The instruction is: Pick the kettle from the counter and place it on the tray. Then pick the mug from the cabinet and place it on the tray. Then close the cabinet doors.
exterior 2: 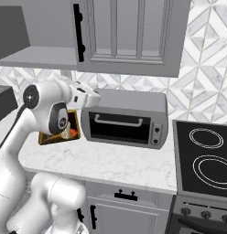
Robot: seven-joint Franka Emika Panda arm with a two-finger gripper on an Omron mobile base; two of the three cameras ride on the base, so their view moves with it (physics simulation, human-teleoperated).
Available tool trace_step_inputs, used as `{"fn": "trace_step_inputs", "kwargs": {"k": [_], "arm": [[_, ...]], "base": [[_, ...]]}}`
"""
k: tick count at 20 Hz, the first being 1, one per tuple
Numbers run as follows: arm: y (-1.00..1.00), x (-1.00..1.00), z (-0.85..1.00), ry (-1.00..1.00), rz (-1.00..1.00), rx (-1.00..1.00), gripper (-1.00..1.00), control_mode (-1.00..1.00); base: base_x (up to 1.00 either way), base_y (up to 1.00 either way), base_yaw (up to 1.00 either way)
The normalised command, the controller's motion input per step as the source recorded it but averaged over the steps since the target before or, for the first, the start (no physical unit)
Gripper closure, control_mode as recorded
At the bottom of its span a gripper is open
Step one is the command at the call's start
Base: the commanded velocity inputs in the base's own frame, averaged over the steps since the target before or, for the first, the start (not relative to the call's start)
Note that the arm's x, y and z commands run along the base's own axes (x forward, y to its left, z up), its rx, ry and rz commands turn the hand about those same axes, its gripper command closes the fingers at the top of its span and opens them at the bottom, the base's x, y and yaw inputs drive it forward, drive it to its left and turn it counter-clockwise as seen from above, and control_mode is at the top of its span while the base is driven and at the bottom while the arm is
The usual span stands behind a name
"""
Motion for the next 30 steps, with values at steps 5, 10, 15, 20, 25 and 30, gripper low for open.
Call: {"fn": "trace_step_inputs", "kwargs": {"k": [5, 10, 15, 20, 25, 30], "arm": [[0.97, -0.43, 0.05, 0.00, -0.08, -0.35, -1.00, -1.00], [0.86, -0.32, -0.02, -0.13, 0.00, -0.36, -1.00, -1.00], [0.60, -0.22, -0.01, -0.15, 0.00, -0.24, -1.00, -1.00], [0.07, 0.00, 0.00, 0.00, 0.00, -0.03, -1.00, -1.00], [0.01, 0.00, 0.00, 0.00, 0.00, 0.00, -1.00, -1.00], [0.40, -0.18, 0.01, -0.12, -0.01, -0.05, -1.00, -1.00]], "base": [[0.00, 0.00, 0.00], [0.00, 0.00, 0.00], [0.00, 0.00, 0.00], [0.00, 0.00, 0.00], [0.00, 0.00, 0.00], [0.00, 0.00, 0.00]]}}
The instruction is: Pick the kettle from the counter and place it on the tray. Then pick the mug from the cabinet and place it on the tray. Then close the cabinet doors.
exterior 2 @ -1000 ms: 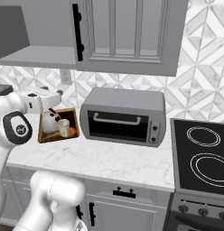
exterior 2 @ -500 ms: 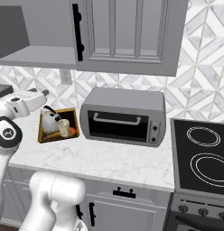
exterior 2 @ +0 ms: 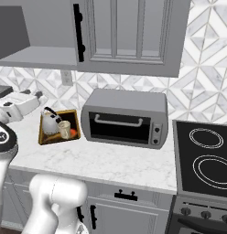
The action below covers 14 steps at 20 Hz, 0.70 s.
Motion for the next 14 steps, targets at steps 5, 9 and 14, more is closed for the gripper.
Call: {"fn": "trace_step_inputs", "kwargs": {"k": [5, 9, 14], "arm": [[0.85, -0.11, 0.00, -0.09, -0.14, -0.17, -1.00, -1.00], [0.92, -0.07, 0.03, -0.11, -0.31, -0.21, -1.00, -1.00], [0.77, -0.07, 0.07, -0.01, -0.25, -0.12, -1.00, -1.00]], "base": [[0.00, 0.00, 0.00], [0.00, 0.00, 0.00], [0.00, 0.00, 0.00]]}}
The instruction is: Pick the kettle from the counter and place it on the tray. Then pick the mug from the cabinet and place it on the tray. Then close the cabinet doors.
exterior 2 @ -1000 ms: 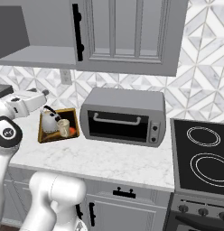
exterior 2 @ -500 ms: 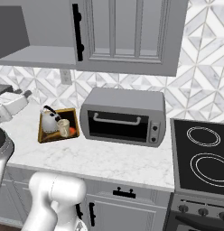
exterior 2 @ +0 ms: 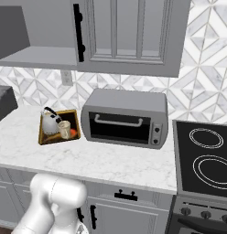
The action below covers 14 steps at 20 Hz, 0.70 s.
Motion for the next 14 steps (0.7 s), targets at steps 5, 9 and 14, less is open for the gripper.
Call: {"fn": "trace_step_inputs", "kwargs": {"k": [5, 9, 14], "arm": [[0.85, 0.00, 0.00, 0.00, -0.20, -0.07, -1.00, -1.00], [0.74, 0.00, 0.00, 0.00, -0.16, -0.06, -1.00, -1.00], [0.64, 0.00, -0.07, 0.00, -0.11, -0.09, -1.00, -1.00]], "base": [[0.00, 0.00, 0.00], [0.00, 0.00, 0.00], [0.00, 0.00, 0.00]]}}
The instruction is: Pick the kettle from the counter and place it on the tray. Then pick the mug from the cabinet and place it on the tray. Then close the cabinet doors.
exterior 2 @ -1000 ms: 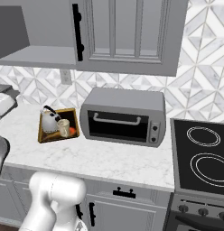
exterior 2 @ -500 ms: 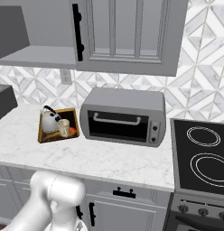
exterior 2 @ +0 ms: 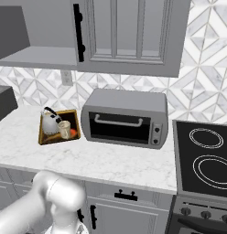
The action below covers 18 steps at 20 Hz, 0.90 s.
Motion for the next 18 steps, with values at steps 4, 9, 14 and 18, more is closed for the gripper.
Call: {"fn": "trace_step_inputs", "kwargs": {"k": [4, 9, 14, 18], "arm": [[0.44, 0.09, -0.30, -0.03, -0.03, -0.06, -1.00, -1.00], [0.45, 0.04, -0.21, -0.03, 0.00, -0.01, -1.00, -1.00], [0.70, 0.03, -0.20, 0.00, 0.00, -0.02, -1.00, -1.00], [0.78, 0.02, -0.09, 0.00, 0.00, -0.03, -1.00, -1.00]], "base": [[0.00, 0.00, 0.00], [0.00, 0.00, 0.00], [0.00, 0.00, 0.00], [0.00, 0.00, 0.00]]}}
